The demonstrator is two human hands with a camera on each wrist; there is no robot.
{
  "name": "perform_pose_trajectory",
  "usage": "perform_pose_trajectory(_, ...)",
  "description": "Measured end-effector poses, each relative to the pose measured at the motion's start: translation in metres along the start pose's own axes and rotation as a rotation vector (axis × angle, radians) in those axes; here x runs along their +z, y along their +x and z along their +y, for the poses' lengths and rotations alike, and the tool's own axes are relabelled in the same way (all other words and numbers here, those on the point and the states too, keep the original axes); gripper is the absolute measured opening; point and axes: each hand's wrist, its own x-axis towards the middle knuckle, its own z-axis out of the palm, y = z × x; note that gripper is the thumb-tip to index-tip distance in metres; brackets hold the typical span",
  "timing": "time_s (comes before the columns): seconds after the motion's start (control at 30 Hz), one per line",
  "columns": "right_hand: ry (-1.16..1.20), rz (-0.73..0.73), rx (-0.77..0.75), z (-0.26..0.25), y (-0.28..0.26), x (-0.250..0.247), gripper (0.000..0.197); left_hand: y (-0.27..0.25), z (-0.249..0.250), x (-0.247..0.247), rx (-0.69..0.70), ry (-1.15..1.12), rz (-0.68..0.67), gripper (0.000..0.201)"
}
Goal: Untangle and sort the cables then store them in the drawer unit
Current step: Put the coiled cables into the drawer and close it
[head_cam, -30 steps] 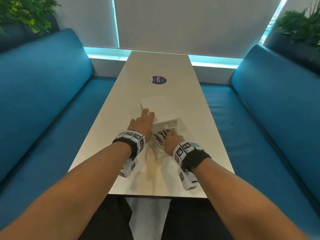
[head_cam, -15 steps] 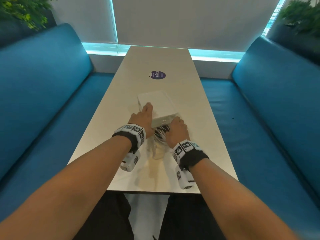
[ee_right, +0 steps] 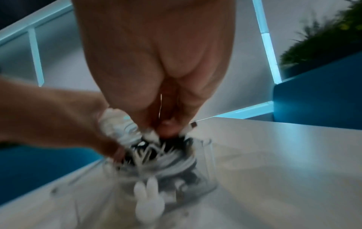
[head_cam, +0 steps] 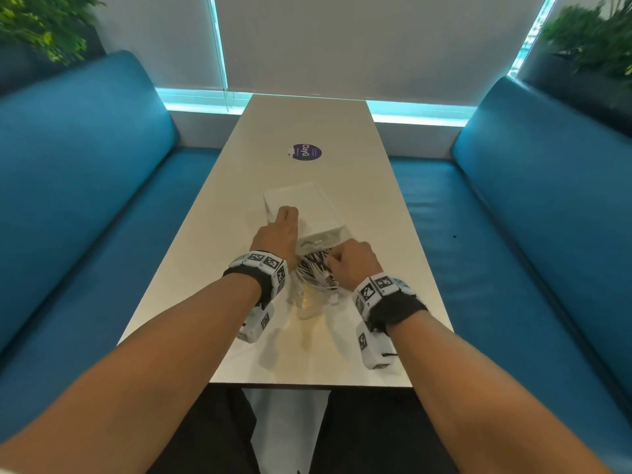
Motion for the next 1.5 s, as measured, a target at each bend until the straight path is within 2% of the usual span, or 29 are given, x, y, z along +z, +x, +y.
perform_pose_trajectory(0.07, 0.059, 0.022, 0.035, 0.007, 0.001, -0.003, 0.008, 0.000, -0.001, 0.003, 0.016, -0.007, 0.009, 0.091)
perform_pose_trajectory(0.1, 0.063, 0.037, 0.060, 0.009, 0.001, -0.003, 0.014, 0.000, -0.001, 0.005, 0.024, -0.010, 0.012, 0.094)
perform_pose_trajectory(0.2, 0.006, 0.045, 0.234, 0.011, 0.004, 0.004, 0.065, -0.001, -0.004, 0.010, 0.024, -0.061, 0.014, 0.095)
perform_pose_trajectory(0.23, 0.005, -0.006, 0.312, 0.012, 0.005, 0.005, 0.078, -0.001, -0.004, 0.011, 0.025, -0.086, 0.001, 0.096)
perform_pose_trajectory(0.27, 0.017, -0.083, 0.357, 0.014, 0.007, 0.005, 0.083, -0.001, -0.005, 0.011, 0.033, -0.113, -0.017, 0.097)
perform_pose_trajectory(0.33, 0.076, -0.224, 0.371, 0.017, 0.012, 0.005, 0.067, 0.000, -0.008, 0.009, 0.063, -0.155, -0.045, 0.098)
perform_pose_trajectory(0.37, 0.096, -0.240, 0.364, 0.017, 0.014, 0.005, 0.059, 0.000, -0.010, 0.007, 0.076, -0.168, -0.048, 0.098)
perform_pose_trajectory(0.53, 0.146, -0.141, 0.344, 0.009, 0.011, 0.005, 0.047, -0.001, -0.012, 0.006, 0.117, -0.205, -0.044, 0.093)
perform_pose_trajectory(0.7, 0.159, -0.160, 0.315, 0.017, 0.010, 0.005, 0.054, 0.001, -0.013, 0.005, 0.132, -0.213, -0.048, 0.092)
perform_pose_trajectory(0.83, 0.392, -0.274, 0.356, 0.036, 0.011, -0.003, 0.063, 0.001, -0.014, 0.005, 0.146, -0.240, -0.056, 0.093)
perform_pose_trajectory(1.0, 0.277, -0.204, 0.371, 0.030, 0.009, 0.006, 0.043, 0.002, -0.016, 0.006, 0.211, -0.277, -0.086, 0.094)
perform_pose_trajectory(1.13, 0.111, -0.063, 0.346, 0.014, 0.005, 0.014, 0.037, 0.001, -0.017, 0.007, 0.206, -0.275, -0.080, 0.094)
perform_pose_trajectory(1.2, 0.082, -0.054, 0.341, 0.016, 0.004, 0.021, 0.041, 0.001, -0.017, 0.008, 0.204, -0.274, -0.078, 0.094)
perform_pose_trajectory(1.3, 0.199, -0.188, 0.328, 0.026, 0.006, 0.021, 0.059, 0.002, -0.015, 0.008, 0.206, -0.256, -0.080, 0.095)
perform_pose_trajectory(1.4, 0.355, -0.280, 0.318, 0.034, 0.004, 0.017, 0.063, 0.001, -0.013, 0.008, 0.199, -0.248, -0.090, 0.096)
perform_pose_trajectory(1.5, 0.381, -0.331, 0.311, 0.038, 0.002, 0.015, 0.086, -0.001, -0.012, 0.006, 0.200, -0.242, -0.085, 0.095)
